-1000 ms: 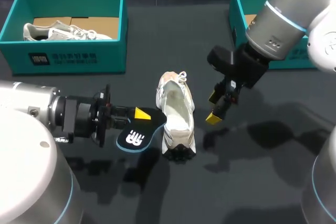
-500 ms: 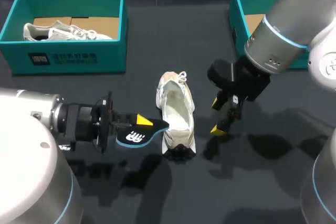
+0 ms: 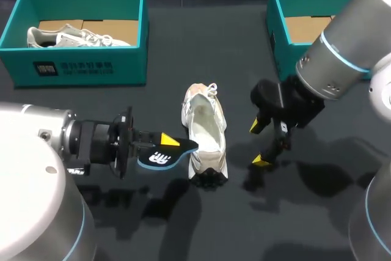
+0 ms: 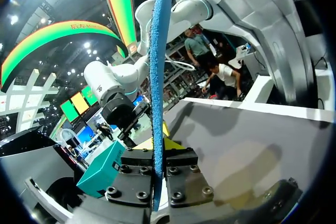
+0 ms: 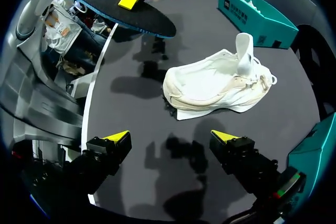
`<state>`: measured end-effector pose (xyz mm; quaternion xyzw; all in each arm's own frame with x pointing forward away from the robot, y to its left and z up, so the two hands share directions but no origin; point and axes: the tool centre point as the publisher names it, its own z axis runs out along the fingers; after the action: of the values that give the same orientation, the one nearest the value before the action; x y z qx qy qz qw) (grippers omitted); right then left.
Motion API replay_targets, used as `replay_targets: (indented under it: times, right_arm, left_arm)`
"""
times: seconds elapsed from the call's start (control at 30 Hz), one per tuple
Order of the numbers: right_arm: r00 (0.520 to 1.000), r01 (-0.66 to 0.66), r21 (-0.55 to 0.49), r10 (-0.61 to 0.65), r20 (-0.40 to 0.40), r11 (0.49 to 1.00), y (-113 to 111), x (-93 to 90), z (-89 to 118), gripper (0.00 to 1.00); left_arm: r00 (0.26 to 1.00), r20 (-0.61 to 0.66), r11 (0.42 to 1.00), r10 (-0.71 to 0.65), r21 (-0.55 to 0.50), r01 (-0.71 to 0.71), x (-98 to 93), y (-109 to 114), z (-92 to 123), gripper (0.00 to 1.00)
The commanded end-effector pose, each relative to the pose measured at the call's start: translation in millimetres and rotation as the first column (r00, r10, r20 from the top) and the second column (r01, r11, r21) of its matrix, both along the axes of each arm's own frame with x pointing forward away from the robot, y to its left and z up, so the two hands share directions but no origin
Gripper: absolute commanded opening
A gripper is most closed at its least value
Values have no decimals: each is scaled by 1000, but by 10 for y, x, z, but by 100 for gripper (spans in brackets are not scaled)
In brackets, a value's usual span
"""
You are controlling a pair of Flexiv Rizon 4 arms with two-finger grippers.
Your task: Take the shoe out of the shoebox, open the shoe tongue, remove and reinsert the insole, then place the shoe into the shoebox
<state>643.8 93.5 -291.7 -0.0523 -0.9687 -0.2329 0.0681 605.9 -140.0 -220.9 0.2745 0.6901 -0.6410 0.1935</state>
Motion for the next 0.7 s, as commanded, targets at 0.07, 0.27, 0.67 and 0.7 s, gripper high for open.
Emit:
replay_targets:
  times: [0.07,0.27,0.67,0.7]
  right_arm:
    - [999,-34,-10,34,-11,999,158,94,-207,100]
    - [998,-66,5,66,-18,998,219,166,-357,100]
    - [998,-64,8,64,-23,998,248,169,-391,100]
    - [998,-64,8,64,-23,998,248,169,-391,100]
  left_arm:
    - [1000,-15,1000,-1,-11,1,61,-31,-14,0]
    - [999,-29,1000,13,-13,-13,122,-66,1,0]
    - [998,-59,1000,-19,21,20,149,-97,-7,0]
    - [998,-60,1000,-18,21,19,161,-114,-28,0]
